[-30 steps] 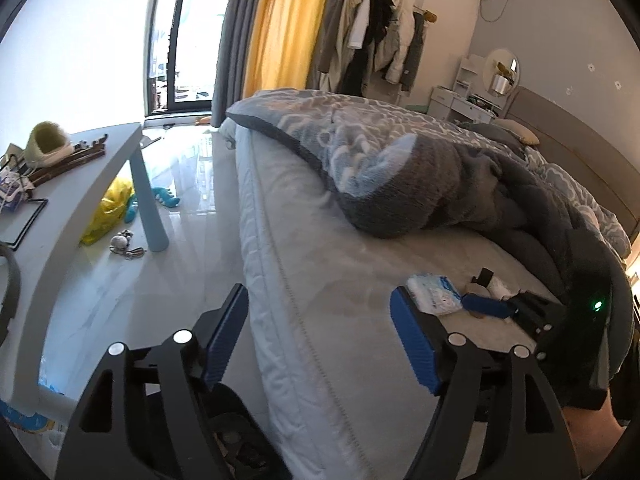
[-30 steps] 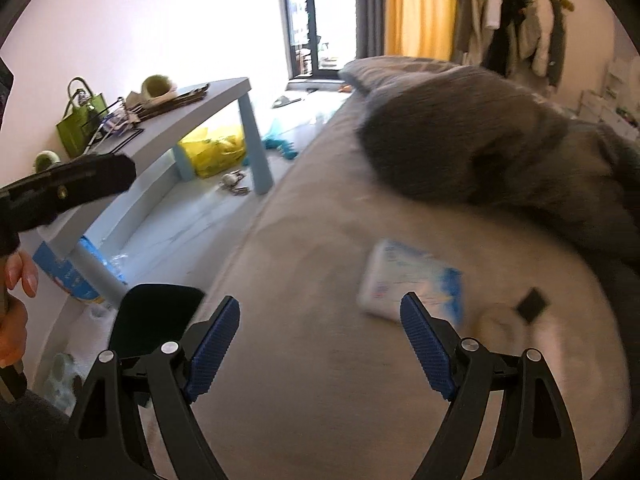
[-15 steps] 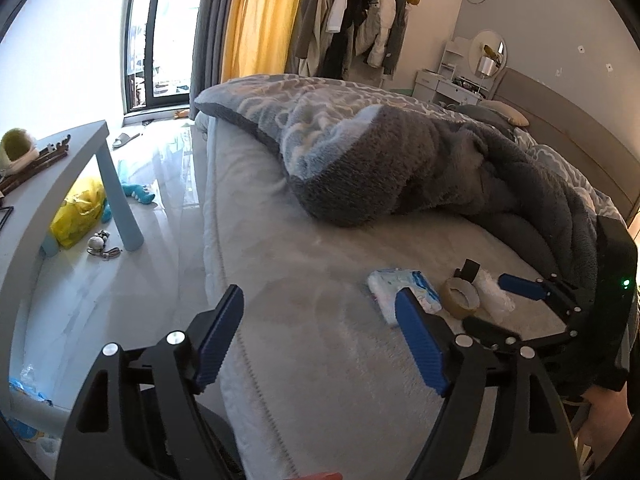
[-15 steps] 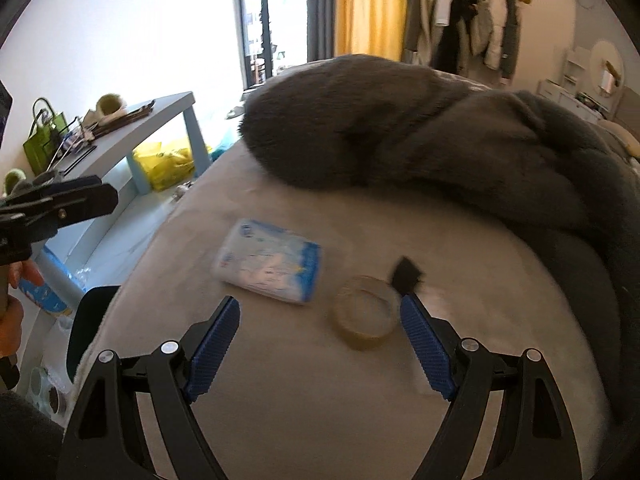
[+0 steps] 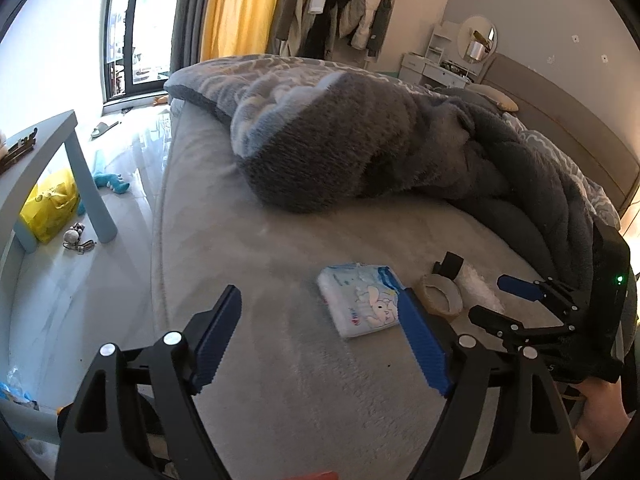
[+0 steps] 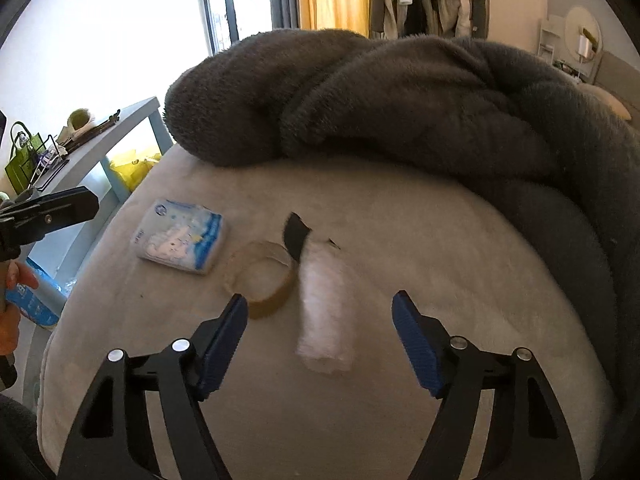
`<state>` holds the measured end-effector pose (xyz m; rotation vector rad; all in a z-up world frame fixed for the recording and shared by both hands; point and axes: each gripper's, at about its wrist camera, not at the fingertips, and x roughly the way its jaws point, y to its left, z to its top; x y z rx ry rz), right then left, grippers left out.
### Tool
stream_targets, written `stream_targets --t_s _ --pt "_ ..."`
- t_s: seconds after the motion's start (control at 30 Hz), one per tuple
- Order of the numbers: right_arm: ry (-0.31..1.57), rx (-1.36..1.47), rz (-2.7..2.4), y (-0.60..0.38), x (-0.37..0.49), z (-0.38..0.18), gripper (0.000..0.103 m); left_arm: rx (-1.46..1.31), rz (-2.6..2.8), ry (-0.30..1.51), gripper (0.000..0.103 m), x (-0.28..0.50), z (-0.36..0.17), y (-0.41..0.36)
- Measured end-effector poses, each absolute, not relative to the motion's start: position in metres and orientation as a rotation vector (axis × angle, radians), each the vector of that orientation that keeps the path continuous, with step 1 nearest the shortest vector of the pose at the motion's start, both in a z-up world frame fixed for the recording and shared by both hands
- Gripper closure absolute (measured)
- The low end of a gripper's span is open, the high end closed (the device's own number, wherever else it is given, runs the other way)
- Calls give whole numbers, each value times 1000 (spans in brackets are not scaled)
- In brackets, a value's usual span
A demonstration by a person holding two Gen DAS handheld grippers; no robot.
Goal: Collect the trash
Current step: 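Grasp the clear bubble wrap with the right gripper while the left gripper grasps the blue tissue pack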
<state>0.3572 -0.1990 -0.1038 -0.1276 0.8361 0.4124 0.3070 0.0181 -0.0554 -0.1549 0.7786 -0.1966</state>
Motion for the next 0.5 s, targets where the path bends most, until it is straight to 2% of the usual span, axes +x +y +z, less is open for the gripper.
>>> stream_targets --t_s 0.03,0.1,0.2,0.33,0.47,0.5 --pt "842 -129 412 -198 358 -105 33 -154 -198 782 20 308 -57 16" --pt "855 -133 413 -200 360 -109 44 -157 -204 791 20 311 -61 10" --pt "869 -131 420 -204 362 -114 55 -159 -211 810 20 317 -67 3" --pt "889 -110 436 -207 365 -120 61 -159 -215 840 20 325 -77 -8" --pt "893 -100 449 -213 364 -121 75 -171 -219 869 16 332 -85 -18" --pt "889 -95 452 -215 364 -120 76 -177 -221 872 16 333 -87 -20"
